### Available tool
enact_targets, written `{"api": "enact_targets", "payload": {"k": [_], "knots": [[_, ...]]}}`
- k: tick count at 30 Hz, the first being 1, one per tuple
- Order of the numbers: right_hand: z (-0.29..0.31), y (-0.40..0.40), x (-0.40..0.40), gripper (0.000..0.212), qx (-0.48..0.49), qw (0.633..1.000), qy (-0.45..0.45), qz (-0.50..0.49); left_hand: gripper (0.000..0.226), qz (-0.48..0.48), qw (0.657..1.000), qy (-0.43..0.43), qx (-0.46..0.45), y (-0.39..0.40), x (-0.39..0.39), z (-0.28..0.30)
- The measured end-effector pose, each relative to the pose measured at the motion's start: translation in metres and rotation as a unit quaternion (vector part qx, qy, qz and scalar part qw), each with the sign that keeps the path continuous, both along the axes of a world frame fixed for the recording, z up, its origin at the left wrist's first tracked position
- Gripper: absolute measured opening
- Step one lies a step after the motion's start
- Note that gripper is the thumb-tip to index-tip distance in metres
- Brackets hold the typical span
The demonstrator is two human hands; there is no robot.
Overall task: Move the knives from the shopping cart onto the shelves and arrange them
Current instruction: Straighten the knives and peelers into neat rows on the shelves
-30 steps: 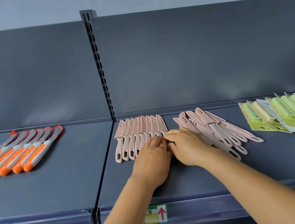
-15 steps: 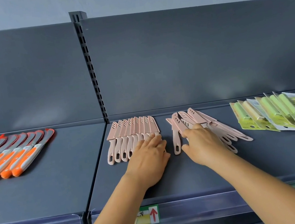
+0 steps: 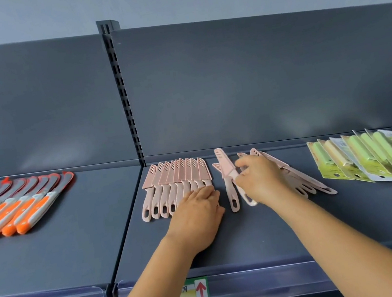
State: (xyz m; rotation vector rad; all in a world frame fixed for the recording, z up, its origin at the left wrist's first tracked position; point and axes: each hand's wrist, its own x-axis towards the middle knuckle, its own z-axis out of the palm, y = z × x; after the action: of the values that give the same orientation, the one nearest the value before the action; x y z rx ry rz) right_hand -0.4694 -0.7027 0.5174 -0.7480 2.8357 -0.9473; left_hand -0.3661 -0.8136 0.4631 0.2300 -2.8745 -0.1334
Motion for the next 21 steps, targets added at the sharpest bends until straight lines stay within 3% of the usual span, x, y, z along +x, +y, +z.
{"api": "enact_targets", "payload": {"k": [5, 14, 21], "knots": [[-0.009, -0.026, 0.006, 0.026, -0.012, 0.999, -0.048, 0.022, 0.04, 0.007, 1.0, 0.006, 0.018, 0.002, 0.001, 0.002], [-0.013, -0.038, 0.001, 0.02, 0.059, 0.998, -0.031, 0.013, 0.045, 0.018, 1.0, -0.002, 0.025, 0.003, 0.002, 0.003], [-0.016, -0.037, -0.001, 0.027, 0.026, 0.999, -0.023, 0.004, 0.043, 0.017, 0.999, -0.002, 0.033, 0.003, 0.003, 0.003]]}}
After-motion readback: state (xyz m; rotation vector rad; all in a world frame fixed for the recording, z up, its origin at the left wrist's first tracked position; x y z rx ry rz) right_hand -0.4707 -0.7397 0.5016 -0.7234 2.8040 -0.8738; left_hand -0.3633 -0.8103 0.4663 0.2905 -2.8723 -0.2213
